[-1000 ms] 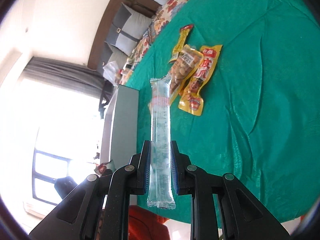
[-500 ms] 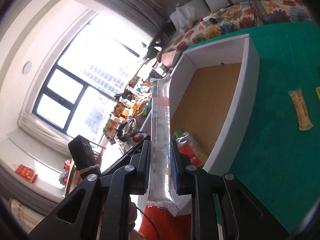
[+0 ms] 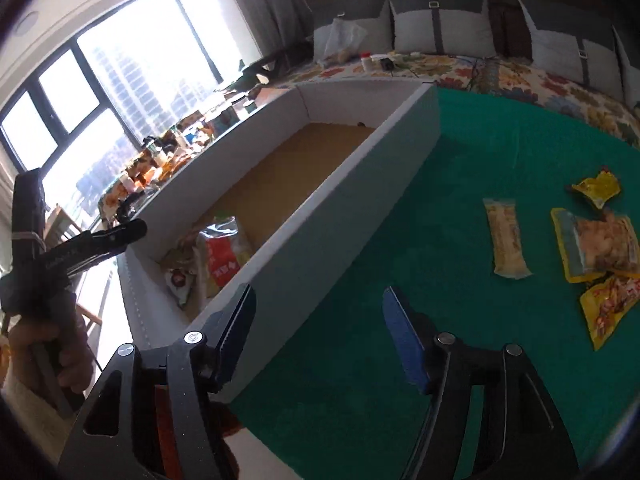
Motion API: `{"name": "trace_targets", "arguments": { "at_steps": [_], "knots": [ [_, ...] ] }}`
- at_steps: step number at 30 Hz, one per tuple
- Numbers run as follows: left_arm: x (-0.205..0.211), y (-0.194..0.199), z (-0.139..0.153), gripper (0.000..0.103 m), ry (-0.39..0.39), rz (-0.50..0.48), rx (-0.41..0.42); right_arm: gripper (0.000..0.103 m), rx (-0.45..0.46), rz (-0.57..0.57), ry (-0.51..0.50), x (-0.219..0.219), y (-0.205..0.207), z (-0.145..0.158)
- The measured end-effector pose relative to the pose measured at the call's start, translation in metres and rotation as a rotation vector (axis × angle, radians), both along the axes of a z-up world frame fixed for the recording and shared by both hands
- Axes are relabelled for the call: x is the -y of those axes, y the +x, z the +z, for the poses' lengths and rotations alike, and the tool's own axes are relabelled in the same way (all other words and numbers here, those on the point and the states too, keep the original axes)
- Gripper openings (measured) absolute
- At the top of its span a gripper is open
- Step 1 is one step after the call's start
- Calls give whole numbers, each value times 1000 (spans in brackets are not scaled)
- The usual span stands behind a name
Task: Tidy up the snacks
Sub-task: 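Carry the white packet with the left tool while the right tool carries the tube to the box, then open both tools to drop the packet and tube into the box, then move both tools back over the bedspread toward the remaining snacks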
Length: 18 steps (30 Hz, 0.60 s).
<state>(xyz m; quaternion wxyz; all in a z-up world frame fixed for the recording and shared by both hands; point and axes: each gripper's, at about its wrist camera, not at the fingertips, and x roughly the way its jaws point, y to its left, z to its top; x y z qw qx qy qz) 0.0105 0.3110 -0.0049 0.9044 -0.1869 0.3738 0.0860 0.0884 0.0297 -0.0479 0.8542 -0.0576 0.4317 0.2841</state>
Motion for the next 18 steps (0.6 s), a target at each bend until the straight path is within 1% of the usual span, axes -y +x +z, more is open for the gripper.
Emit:
{"name": "trace_targets", "arguments": {
  "at_steps": [2, 4, 6, 9, 10, 11, 12, 13, 14, 15, 16, 17, 18],
  "knots": [
    [40, 11, 6, 99, 7, -96, 12, 70, 11, -72, -119, 51, 1, -23],
    [82, 25, 5, 101, 7, -196, 12, 70, 19, -175, -189, 105, 3, -41],
    [120, 41, -8, 102, 0, -268, -16, 70, 60, -297, -236, 156, 0, -47],
    [168, 69, -41, 103, -5, -321, -96, 70, 130, -477, -276, 217, -7, -52],
    [185, 75, -48, 102, 109, -289, -109, 70, 125, -527, -279, 233, -5, -54],
    [201, 81, -55, 102, 188, -292, -111, 70, 107, -568, -268, 246, -1, -55],
    [213, 91, -63, 102, 200, -327, -120, 70, 100, -607, -244, 255, 3, -49],
    [220, 100, -71, 102, 172, -364, -139, 70, 111, -638, -223, 262, 7, -44],
    [226, 108, -77, 102, 141, -381, -162, 70, 130, -659, -216, 267, 10, -38],
    [233, 115, -81, 102, 127, -382, -179, 71, 144, -673, -218, 269, 14, -35],
    [240, 119, -82, 102, 123, -381, -179, 73, 149, -682, -223, 272, 15, -34],
    [246, 123, -83, 102, 125, -386, -172, 73, 145, -687, -222, 274, 18, -35],
    [252, 128, -85, 102, 131, -395, -167, 73, 129, -686, -213, 278, 13, -38]
  ]
}}
